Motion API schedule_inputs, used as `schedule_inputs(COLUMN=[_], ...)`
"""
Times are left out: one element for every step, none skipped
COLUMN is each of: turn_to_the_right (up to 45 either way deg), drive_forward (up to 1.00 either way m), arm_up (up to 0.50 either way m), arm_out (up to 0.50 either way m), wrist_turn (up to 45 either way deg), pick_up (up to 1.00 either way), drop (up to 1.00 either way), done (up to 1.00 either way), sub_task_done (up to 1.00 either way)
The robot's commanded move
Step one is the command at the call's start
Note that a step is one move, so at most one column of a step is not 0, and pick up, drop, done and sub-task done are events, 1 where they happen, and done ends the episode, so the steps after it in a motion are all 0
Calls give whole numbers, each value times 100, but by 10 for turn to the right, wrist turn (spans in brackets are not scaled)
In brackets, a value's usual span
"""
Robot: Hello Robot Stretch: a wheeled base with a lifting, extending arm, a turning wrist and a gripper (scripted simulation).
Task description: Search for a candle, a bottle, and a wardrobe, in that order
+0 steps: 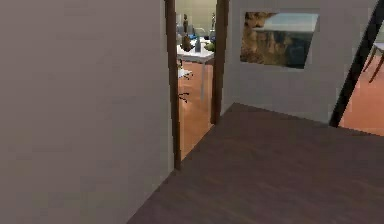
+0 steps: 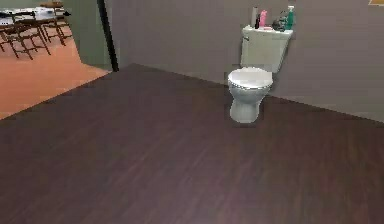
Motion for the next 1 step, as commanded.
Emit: schedule_inputs(turn_to_the_right=[150], drive_forward=[0], arm_up=[0], arm_out=[0], wrist_turn=[0], pick_up=[0], drop=[0], done=[0], sub_task_done=[0])
